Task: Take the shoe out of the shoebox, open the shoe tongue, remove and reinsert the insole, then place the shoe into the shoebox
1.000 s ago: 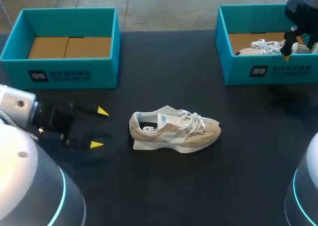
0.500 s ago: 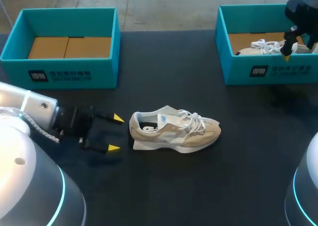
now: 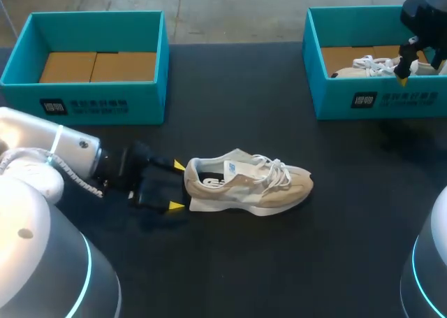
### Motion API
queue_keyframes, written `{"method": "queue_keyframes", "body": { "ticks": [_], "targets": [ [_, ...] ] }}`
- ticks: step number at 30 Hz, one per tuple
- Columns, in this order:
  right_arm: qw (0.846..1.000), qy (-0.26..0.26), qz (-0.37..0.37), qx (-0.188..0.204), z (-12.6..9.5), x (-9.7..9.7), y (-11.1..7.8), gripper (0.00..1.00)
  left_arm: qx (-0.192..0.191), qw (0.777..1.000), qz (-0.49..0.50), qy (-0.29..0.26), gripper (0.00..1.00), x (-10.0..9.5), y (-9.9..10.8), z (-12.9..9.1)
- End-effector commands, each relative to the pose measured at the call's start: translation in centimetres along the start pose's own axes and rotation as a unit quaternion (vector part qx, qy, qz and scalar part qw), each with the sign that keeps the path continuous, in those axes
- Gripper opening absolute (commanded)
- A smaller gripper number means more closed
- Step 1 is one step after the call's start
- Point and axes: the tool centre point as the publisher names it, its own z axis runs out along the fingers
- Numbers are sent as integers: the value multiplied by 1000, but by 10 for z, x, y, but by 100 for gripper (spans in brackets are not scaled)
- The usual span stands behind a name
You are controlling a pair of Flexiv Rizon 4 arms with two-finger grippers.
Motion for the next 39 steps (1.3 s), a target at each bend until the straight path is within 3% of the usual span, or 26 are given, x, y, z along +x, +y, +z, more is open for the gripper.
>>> {"method": "queue_keyframes", "body": {
  "ticks": [1,12,39],
  "targets": [
    [1000,0,0,-1,0,0,-1,100,-6,1000,3,1,100,-5,-1,10],
    [1000,0,0,-1,0,0,-1,100,-4,1000,12,-28,100,-10,-8,-3],
    [1000,0,0,-1,0,0,-1,100,-14,999,24,-32,100,-25,-4,40]
  ]
}}
